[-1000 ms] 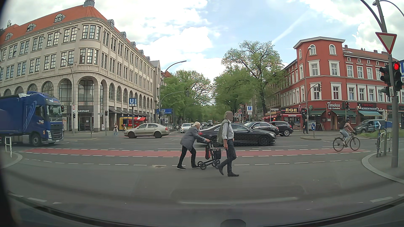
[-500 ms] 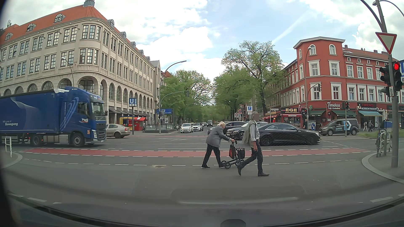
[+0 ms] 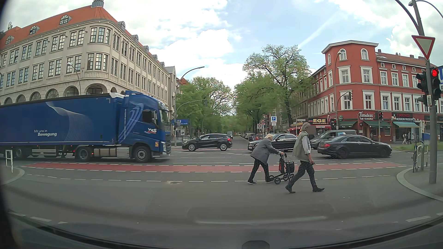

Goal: Follow the waypoints while adhering to traffic rules and regulations

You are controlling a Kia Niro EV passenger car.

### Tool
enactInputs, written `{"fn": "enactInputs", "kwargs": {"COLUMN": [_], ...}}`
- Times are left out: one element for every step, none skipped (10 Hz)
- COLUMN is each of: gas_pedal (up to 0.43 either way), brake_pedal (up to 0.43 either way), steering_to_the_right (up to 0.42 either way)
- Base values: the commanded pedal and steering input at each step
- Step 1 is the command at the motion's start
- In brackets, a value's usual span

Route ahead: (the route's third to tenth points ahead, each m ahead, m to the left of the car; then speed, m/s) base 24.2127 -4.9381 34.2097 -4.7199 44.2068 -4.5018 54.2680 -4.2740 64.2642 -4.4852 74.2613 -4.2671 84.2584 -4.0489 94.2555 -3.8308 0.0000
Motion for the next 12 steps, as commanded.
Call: {"fn": "enactInputs", "kwargs": {"gas_pedal": [0.000,0.000,0.000,0.000,0.000,0.000,0.000,0.000,0.000,0.000,0.000,0.000], "brake_pedal": [0.402,0.402,0.402,0.402,0.402,0.402,0.402,0.402,0.402,0.402,0.402,0.402], "steering_to_the_right": [-0.003,-0.003,-0.003,-0.003,-0.003,-0.003,-0.003,-0.003,-0.003,-0.003,-0.003,-0.003]}}
